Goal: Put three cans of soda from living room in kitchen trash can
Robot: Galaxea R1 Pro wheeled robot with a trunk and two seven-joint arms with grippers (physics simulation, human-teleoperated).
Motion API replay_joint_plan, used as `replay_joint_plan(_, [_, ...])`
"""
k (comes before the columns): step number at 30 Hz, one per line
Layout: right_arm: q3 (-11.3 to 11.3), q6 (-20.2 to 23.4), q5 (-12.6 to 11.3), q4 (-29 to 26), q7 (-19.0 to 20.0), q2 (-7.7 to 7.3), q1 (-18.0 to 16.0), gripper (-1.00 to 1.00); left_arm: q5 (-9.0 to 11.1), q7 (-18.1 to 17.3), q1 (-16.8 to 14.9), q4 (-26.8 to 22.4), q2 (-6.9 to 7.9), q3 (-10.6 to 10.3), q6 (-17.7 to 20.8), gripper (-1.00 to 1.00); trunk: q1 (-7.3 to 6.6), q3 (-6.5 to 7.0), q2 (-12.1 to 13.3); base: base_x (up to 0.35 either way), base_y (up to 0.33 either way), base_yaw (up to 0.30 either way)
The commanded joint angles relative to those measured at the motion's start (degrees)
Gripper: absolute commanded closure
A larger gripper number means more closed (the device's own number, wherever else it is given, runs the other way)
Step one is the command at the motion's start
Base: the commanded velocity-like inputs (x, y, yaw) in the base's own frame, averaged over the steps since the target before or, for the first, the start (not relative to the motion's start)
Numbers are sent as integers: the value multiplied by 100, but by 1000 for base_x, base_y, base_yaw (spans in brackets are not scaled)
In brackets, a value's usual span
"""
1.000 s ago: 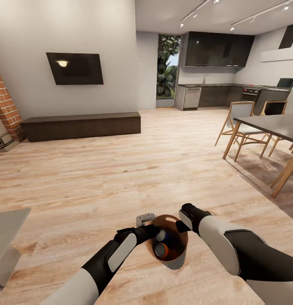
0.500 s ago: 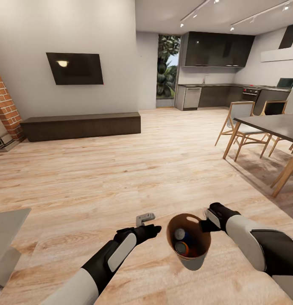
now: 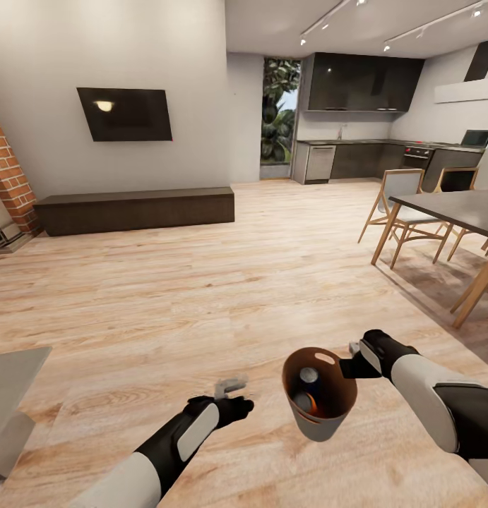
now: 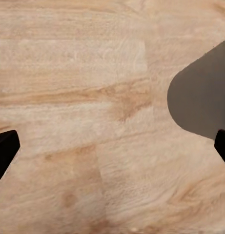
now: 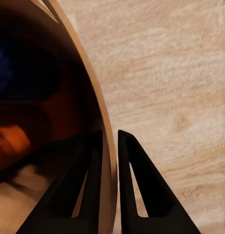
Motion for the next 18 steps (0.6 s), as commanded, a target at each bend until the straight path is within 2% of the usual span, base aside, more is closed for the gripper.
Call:
replay_joint_plan(1, [-77,6,-80,-6,27,7,-4,100,4,-2,-2,189,34,3,-2,-100,-1,1,-1,0,0,0])
replay_joint_plan(8, [-80,-15,-77,-15,35,-9,2,100,21,-19,-3,896,276,17,-8,-100,-1,1,-1,0,0,0])
replay_joint_plan(14, [-79,-46,-54,-15,43,-42,9,100,4,0,4,995,358,13,-7,-100,-1,1,-1,0,0,0])
replay_joint_plan(17, [-79,-55,-46,-12,15,-48,37,100,-7,12,11,910,387,6,-4,-100,-1,1,-1,0,0,0])
replay_joint_plan(18, [-76,-60,-41,-14,-6,-44,66,100,-10,21,14,791,441,4,-3,-100,-1,1,-1,0,0,0])
